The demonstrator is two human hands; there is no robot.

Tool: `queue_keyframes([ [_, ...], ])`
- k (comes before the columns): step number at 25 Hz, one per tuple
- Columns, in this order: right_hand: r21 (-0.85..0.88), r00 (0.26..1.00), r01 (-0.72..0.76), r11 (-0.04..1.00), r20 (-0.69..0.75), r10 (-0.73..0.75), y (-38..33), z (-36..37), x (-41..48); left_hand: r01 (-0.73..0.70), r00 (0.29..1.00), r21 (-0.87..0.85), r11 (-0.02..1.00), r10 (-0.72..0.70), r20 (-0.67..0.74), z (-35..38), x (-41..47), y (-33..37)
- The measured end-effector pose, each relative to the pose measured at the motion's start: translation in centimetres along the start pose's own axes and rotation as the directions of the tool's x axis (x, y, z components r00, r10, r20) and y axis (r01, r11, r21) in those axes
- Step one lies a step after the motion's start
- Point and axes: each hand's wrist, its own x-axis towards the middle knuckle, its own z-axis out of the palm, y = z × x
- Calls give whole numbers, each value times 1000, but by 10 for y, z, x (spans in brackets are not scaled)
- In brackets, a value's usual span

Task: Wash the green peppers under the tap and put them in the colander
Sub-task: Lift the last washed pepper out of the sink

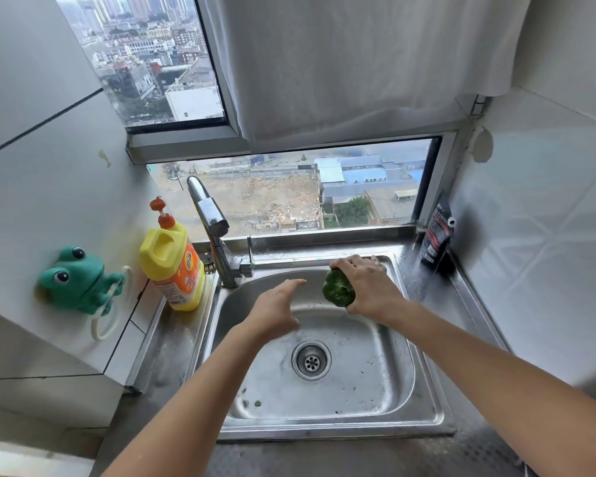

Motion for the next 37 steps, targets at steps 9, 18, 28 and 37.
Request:
queue_keyframes([
  [9,82,995,-96,992,-11,97,10,8,-18,-79,996,-55,995,77,-42,11,10,3],
  [18,598,842,-425,679,-14,539,7,-15,-72,-340,940,-212,916,333,-69,-3,12,39],
  [28,968,351,-249,-35,124,928,14,-54,-243,-506,782,-443,740,610,127,36,-41,182],
  [37,968,-31,-214,-127,124,992,58,-50,-442,-693,466,-369,619,776,425,149,-111,311],
])
